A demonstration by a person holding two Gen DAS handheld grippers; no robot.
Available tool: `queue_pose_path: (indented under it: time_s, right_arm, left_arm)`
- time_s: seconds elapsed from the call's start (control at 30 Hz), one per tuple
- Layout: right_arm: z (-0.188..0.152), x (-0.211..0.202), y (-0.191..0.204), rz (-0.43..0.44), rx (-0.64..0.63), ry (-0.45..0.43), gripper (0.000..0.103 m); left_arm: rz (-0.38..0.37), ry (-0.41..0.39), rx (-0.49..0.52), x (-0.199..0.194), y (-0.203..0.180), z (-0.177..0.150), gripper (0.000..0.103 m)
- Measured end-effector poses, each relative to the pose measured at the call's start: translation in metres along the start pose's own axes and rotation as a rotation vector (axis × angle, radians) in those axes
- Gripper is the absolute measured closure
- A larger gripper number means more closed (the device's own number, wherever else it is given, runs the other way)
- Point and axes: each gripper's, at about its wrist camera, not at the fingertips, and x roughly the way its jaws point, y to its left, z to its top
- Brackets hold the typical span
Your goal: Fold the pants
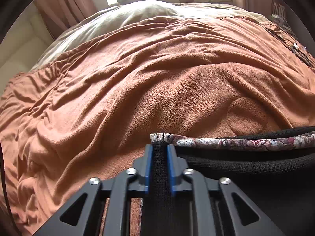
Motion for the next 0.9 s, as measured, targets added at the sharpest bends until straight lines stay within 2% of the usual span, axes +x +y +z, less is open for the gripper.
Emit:
queue_pose_path:
  time_s: [0.07,0.13,0.2,0.33,0.4,0.47,0.53,0.57,0.9]
  right_arm:
    - [0.001,-0.007,-0.005,0.044,0.028,0.005,0.068]
    - [0.003,-0.018,-0.010,0.064,0.049,-0.012,0.065]
    - [0.001,-0.029,-0.014,0.081,0.060,-0.022,0.058]
    - [-0.009,-0.047,-0.018,0.117,0.078,-0.024,0.054]
    - [-0.015,-0.054,-0.020,0.138,0.084,-0.016,0.054]
    - [-0.017,-0.061,-0.024,0.148,0.100,-0.023,0.052]
    - [-0.022,-0.070,-0.028,0.175,0.126,-0.032,0.040]
    - [-0.026,-0.075,-0.030,0.186,0.141,-0.043,0.038]
    - [-0.069,-0.100,-0.049,0.268,0.204,-0.030,0.038]
  left_arm:
    - [-0.025,0.018,-0.031,-0.006,0.006,-0.002,0.066]
    - [-0.034,0.020,-0.058,-0.015,0.012,-0.005,0.065]
    - [-0.055,0.020,-0.091,-0.031,0.020,-0.011,0.064]
    - [-0.050,0.012,-0.100,-0.064,0.026,-0.023,0.060]
    - [-0.053,0.001,-0.109,-0.087,0.029,-0.031,0.048]
    - [-0.060,-0.009,-0.118,-0.105,0.031,-0.039,0.044]
    - [-0.064,-0.016,-0.127,-0.125,0.034,-0.048,0.042]
    - [-0.065,-0.017,-0.132,-0.134,0.035,-0.053,0.042]
    - [-0.067,-0.034,-0.203,-0.212,0.040,-0.111,0.041]
